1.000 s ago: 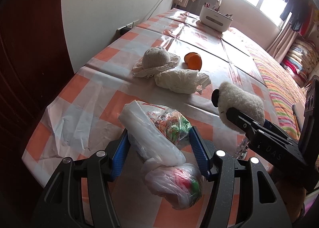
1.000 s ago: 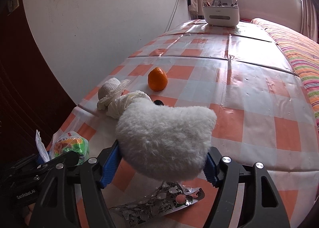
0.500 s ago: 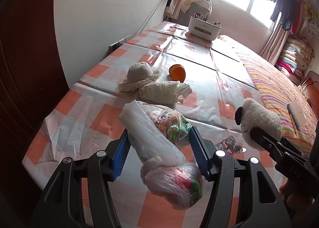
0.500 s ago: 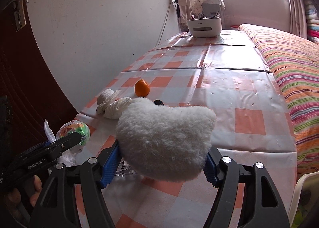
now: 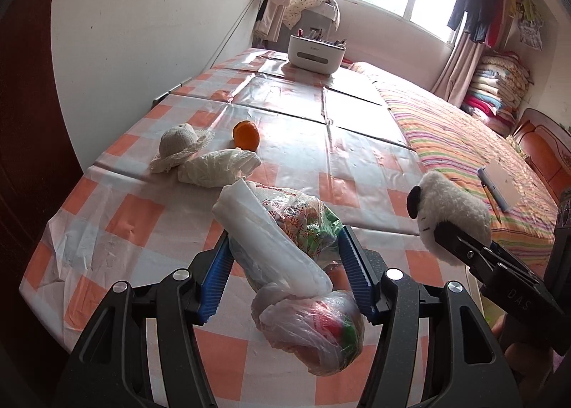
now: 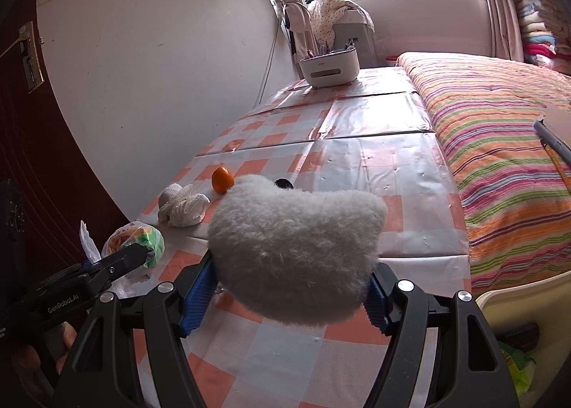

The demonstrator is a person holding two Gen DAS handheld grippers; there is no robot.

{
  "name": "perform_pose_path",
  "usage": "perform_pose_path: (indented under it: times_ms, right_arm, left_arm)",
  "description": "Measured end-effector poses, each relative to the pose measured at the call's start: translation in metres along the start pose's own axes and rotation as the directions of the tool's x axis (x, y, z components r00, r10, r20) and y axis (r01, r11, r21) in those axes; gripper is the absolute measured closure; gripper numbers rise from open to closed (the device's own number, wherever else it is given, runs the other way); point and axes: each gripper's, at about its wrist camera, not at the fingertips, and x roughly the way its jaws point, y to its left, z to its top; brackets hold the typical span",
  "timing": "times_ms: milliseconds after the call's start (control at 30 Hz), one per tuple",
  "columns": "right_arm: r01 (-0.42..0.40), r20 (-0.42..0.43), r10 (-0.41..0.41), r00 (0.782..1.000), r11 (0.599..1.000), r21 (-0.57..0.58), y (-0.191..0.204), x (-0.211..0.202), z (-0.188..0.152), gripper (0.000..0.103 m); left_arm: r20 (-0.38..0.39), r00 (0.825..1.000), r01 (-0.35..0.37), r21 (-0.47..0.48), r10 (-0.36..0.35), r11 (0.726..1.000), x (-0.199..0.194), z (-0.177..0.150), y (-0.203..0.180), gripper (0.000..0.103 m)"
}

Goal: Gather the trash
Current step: 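Release the white plush into the cream bin with the right gripper while left carries the bag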

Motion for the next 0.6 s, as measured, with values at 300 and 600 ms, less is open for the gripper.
perform_pose_path:
  times_ms: [300,600]
  right_arm:
    - [0.047,0.052,-0.05,0.997,0.998,0.051,-0.032,-0.033,-0.007,0.035]
    - [0.108,0.099,-0.119,0.988,0.988,0.107,-0.062,-0.065,-0.02,0.035]
  left_arm:
    - [-0.011,0.997,0.076,0.042,-0.076,0.996,0.001,-0.009,-0.049,0.045]
    - [-0.02,0.99,0.141,0.101,-0.14,0.985,0.003,-0.013,-0.094,0.045]
